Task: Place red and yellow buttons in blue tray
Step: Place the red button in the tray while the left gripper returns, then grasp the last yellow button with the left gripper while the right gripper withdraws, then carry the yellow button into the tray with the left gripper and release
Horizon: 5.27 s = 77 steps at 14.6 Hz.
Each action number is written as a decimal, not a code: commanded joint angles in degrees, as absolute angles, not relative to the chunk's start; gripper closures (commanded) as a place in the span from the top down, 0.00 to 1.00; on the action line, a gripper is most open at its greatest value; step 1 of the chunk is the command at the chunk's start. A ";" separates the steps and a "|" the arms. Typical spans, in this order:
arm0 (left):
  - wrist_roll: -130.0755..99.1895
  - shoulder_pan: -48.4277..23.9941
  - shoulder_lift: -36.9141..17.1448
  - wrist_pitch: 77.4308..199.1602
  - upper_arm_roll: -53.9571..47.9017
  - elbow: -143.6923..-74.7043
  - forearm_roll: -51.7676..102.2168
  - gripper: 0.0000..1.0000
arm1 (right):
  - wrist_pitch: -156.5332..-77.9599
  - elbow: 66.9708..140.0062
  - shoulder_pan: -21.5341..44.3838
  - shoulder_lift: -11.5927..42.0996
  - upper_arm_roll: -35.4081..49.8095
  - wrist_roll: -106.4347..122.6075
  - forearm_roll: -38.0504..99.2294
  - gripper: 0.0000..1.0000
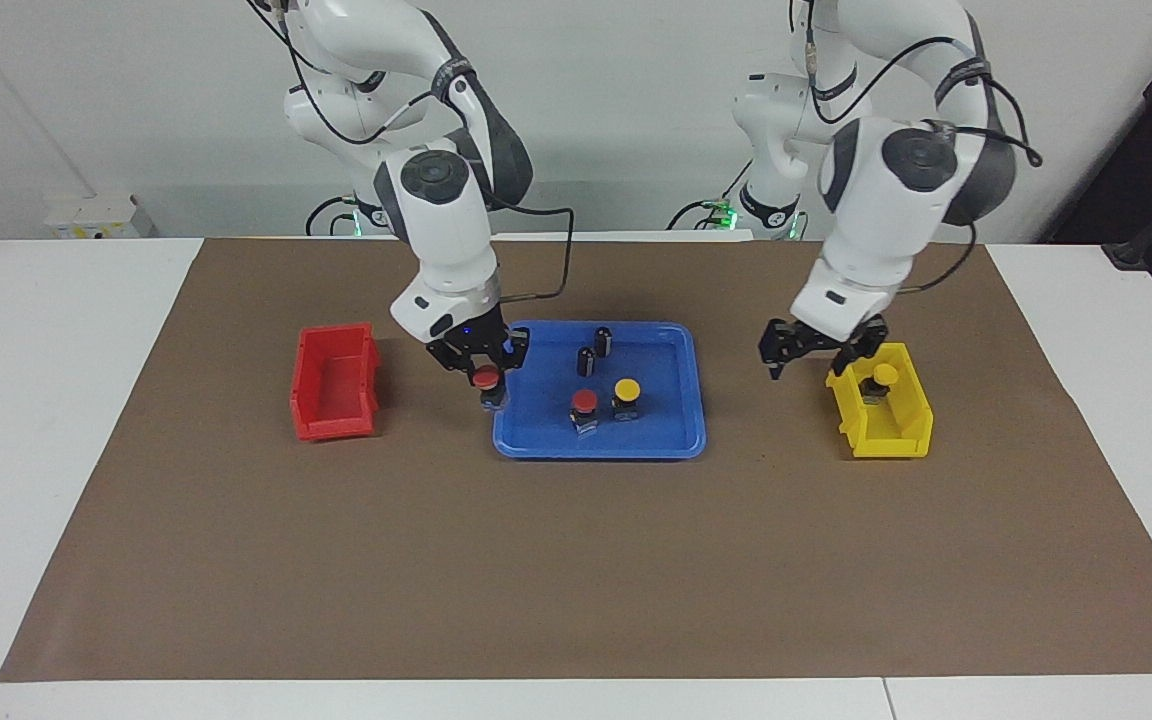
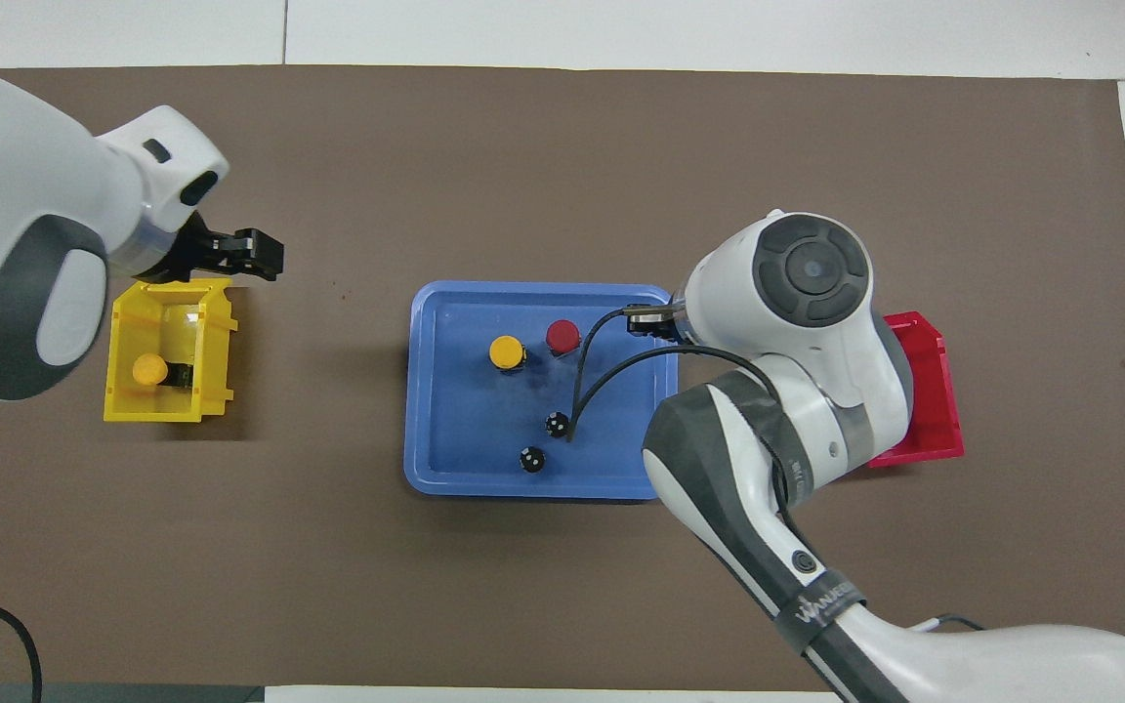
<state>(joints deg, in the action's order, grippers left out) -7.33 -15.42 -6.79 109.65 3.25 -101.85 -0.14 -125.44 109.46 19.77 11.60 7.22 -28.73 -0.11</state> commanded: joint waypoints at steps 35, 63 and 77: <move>-12.43 -14.19 -3.07 109.31 2.11 -106.25 0.88 0.01 | -81.21 87.10 -6.33 0.18 -1.14 2.20 -1.93 1.00; -10.48 -21.82 -1.69 104.88 3.78 -103.27 3.96 1.00 | -83.58 87.98 -5.98 -0.18 -0.53 2.11 -1.85 1.00; 6.50 -8.96 4.48 94.94 3.61 -99.59 0.44 1.00 | -83.50 87.89 -6.06 -0.18 -0.53 1.76 -1.76 1.00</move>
